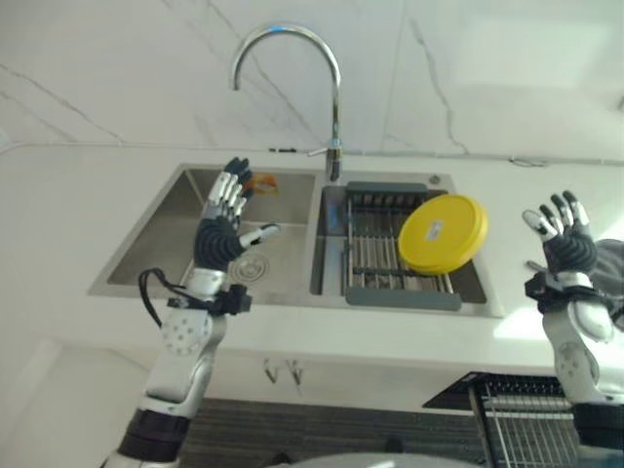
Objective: Place the dishes in the dishwasher.
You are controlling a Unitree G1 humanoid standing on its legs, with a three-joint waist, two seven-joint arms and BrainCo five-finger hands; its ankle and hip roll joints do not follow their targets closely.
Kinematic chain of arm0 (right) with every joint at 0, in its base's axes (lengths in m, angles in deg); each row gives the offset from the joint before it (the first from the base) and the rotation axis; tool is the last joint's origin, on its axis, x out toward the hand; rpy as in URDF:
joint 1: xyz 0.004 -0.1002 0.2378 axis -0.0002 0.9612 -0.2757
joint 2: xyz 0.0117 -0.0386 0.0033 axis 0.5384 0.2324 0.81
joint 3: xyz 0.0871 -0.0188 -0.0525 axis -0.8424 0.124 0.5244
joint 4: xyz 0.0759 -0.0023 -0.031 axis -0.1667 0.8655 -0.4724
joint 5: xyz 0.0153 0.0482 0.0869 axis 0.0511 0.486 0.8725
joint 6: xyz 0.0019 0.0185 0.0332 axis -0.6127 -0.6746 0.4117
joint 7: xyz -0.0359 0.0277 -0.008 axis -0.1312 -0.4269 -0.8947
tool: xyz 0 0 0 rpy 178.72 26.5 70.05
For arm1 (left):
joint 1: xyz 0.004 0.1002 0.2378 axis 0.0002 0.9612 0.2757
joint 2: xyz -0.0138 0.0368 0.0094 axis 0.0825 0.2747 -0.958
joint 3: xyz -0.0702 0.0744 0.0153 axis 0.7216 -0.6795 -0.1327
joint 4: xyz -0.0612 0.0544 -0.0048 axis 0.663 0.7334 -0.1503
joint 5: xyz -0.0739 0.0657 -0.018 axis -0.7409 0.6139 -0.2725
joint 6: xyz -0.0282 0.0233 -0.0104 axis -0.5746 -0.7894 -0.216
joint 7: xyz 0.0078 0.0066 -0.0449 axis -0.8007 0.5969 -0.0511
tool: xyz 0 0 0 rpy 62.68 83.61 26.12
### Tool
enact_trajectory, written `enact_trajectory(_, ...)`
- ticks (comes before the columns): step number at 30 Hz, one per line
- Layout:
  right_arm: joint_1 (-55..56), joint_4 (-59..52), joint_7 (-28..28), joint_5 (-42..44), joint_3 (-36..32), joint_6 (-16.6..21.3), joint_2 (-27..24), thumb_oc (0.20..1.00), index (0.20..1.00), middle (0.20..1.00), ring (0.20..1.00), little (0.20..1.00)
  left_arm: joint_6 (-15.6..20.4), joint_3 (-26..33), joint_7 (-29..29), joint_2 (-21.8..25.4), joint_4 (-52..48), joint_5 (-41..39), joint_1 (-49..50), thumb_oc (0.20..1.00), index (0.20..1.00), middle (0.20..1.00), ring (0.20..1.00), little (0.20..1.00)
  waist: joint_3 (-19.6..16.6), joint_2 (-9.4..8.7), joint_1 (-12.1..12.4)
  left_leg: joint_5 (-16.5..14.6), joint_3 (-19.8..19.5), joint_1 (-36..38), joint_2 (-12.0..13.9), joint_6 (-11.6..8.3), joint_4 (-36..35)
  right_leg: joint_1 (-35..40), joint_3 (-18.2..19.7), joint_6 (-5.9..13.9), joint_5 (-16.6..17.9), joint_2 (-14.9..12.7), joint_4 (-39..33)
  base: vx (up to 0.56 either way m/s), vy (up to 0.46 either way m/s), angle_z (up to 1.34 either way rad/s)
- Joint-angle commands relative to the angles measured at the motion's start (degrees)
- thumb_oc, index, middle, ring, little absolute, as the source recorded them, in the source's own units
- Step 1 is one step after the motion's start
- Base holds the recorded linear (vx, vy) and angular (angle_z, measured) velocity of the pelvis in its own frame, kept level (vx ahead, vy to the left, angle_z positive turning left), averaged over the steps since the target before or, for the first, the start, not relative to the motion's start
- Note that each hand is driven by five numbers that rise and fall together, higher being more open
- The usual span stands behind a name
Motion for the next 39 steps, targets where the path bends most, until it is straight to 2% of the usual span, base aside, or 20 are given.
enact_trajectory(1, -5.74, 1.89, 3.04, 5.29, -1.70, -0.37, -3.43, 1.000, 1.000, 1.000, 1.000, 1.000, 2.34, -0.58, 0.19, 2.16, 0.17, 0.62, -3.00, 1.000, 1.000, 1.000, 1.000, 1.000, -0.76, -0.57, 2.12, -7.49, -1.09, 2.25, 0.89, 0.58, 0.01, 1.56, -1.55, 0.22, -5.65, 0.69, 0.10, 0.00, 0.000, 0.00)
enact_trajectory(12, -8.60, 9.61, 7.76, 15.91, -0.38, -5.51, -4.19, 1.000, 1.000, 1.000, 1.000, 1.000, 2.70, -1.01, 1.46, 2.62, 2.27, -0.14, -3.70, 1.000, 1.000, 1.000, 1.000, 1.000, -0.97, -0.49, 3.21, -7.54, -1.08, 2.64, 1.20, 0.22, 0.01, 2.15, -2.27, 0.28, -5.82, 0.20, 0.10, 0.01, -0.005, 0.00)
enact_trajectory(22, -10.13, 13.88, 8.36, 20.64, -0.06, -7.58, -5.01, 1.000, 1.000, 1.000, 1.000, 1.000, 2.37, -1.69, 1.47, 3.77, 3.20, -0.67, -4.09, 1.000, 1.000, 1.000, 1.000, 1.000, -0.82, -0.09, 3.57, -7.44, -1.17, 2.79, 1.11, 0.14, 0.01, 2.47, -2.36, 0.35, -5.88, 0.08, 0.10, 0.00, 0.000, 0.00)
enact_trajectory(39, -11.45, 16.39, 10.73, 21.29, 1.43, -10.94, -6.11, 1.000, 1.000, 1.000, 1.000, 1.000, 1.20, -1.90, 0.98, 4.12, 3.27, -0.64, -3.95, 1.000, 1.000, 1.000, 1.000, 1.000, -0.44, -0.33, 4.47, -7.34, -1.41, 2.77, 0.96, 0.08, 0.01, 2.96, -3.01, 0.25, -6.06, 0.00, 0.10, 0.00, 0.001, 0.01)
